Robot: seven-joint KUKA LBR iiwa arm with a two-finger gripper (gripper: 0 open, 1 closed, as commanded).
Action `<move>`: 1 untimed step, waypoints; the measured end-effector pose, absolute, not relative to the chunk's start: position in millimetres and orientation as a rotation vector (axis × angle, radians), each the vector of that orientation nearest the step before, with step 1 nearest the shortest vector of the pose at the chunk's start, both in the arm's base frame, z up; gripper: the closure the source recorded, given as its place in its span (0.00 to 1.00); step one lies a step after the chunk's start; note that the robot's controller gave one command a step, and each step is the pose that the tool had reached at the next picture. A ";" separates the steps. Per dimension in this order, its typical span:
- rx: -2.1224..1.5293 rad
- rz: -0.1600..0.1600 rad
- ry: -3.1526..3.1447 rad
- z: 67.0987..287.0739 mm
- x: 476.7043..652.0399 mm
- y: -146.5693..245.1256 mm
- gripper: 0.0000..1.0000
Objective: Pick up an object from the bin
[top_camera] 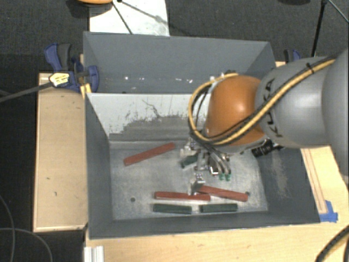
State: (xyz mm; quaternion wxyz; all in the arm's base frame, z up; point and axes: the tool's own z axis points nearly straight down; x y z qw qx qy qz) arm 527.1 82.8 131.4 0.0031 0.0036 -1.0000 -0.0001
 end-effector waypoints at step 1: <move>0.007 -0.002 -3.143 135.6 529.1 82.5 0.00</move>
Offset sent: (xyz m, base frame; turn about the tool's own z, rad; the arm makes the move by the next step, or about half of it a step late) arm -0.0494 0.0254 -0.0571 -0.0793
